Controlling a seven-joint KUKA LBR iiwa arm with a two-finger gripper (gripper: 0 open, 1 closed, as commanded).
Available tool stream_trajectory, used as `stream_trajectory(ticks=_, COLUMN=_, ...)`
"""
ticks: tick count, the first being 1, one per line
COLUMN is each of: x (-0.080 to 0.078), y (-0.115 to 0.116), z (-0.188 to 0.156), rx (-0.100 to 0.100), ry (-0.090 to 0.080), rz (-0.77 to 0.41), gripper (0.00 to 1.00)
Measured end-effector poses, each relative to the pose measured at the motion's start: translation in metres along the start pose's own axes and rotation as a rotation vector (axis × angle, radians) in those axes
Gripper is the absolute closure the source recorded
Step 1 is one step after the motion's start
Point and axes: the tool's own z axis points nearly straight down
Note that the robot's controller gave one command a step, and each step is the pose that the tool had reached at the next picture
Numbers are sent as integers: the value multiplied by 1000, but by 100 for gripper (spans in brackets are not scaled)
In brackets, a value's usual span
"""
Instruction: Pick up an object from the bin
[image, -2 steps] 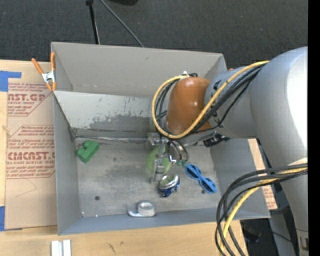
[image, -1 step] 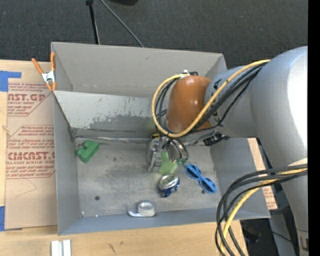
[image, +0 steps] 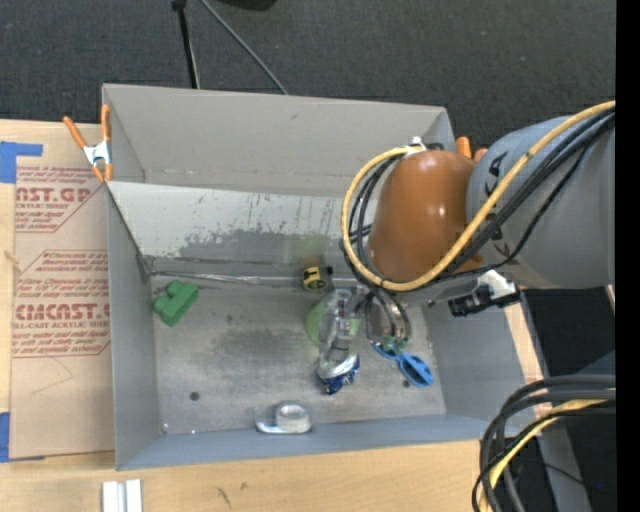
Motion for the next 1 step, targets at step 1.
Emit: stream_trajectory(ticks=1, x=0, y=0, z=4, rx=1, ry=5, rz=-1, gripper=0)
